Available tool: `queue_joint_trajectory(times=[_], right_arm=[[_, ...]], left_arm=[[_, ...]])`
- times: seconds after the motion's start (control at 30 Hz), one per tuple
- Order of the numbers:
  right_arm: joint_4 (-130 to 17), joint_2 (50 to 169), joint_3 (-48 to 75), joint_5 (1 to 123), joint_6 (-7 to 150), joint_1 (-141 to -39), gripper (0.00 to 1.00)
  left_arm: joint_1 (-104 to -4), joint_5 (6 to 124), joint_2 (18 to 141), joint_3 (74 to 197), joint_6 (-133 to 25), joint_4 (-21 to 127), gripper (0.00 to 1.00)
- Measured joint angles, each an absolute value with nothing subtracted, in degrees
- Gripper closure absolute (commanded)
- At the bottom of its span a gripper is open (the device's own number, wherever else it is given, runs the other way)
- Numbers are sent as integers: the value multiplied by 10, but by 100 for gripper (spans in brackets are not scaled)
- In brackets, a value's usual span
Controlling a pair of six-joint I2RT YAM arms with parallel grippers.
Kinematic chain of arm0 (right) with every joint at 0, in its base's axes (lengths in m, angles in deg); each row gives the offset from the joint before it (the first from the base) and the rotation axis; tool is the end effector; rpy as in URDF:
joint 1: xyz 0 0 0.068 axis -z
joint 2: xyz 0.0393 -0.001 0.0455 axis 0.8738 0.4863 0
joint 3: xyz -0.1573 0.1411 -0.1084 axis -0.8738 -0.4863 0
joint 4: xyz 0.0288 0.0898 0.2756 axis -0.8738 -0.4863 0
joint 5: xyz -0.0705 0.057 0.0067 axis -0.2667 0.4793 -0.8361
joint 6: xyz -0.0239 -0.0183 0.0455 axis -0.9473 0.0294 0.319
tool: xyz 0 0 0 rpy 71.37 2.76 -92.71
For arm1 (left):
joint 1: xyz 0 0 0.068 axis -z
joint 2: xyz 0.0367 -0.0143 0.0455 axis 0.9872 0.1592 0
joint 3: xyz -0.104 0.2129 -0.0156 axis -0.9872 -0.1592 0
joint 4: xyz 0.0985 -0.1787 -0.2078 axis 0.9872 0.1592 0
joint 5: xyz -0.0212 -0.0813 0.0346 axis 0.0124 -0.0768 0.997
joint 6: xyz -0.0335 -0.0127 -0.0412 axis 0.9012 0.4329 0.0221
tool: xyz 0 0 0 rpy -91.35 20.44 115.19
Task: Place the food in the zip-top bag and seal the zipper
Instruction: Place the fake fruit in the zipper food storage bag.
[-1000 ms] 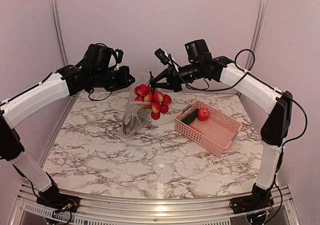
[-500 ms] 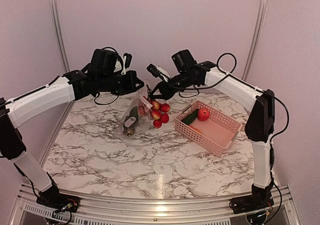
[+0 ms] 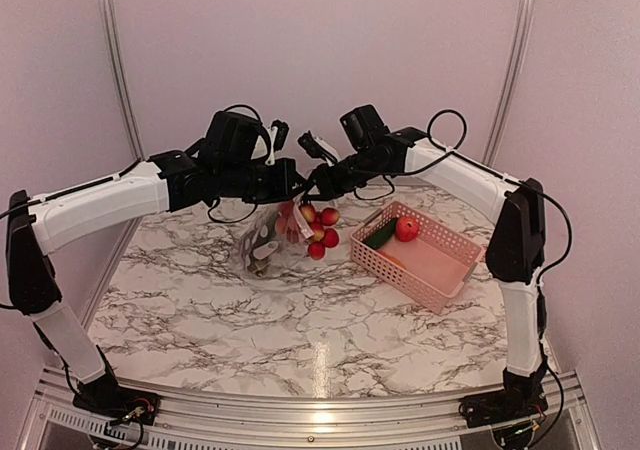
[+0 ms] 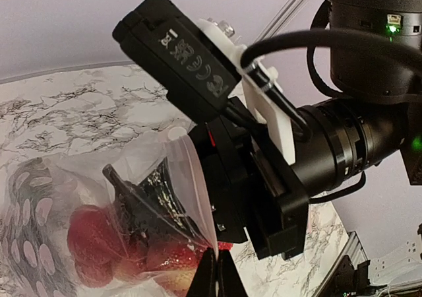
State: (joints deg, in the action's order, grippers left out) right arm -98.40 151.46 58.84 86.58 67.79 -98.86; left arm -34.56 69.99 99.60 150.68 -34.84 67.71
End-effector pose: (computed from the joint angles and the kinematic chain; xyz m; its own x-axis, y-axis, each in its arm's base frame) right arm 0.3800 0.3211 0.2827 -0.5922 -0.4065 -0.6957 -0.7916 0.4549 0.4081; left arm 0.2941 -0.3107 0.3188 -0.5996 -0.1047 -0.7934 0.5296 0.6914 -0.4914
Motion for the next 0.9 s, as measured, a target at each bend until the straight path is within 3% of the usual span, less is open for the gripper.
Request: queue_joint_trajectory(times=[0.4, 0.63, 0.9], right_arm=[[-909, 1529, 518, 967, 772, -958, 50], [-910, 1487, 467, 994, 736, -947, 43], [-851, 1369, 278, 954, 637, -916, 31]], left_arm=[[-341, 784, 1015, 1480, -338, 691, 100], [-381, 800, 1018, 1455, -316, 696, 100], [-400, 795, 1003, 1431, -311, 694, 100]])
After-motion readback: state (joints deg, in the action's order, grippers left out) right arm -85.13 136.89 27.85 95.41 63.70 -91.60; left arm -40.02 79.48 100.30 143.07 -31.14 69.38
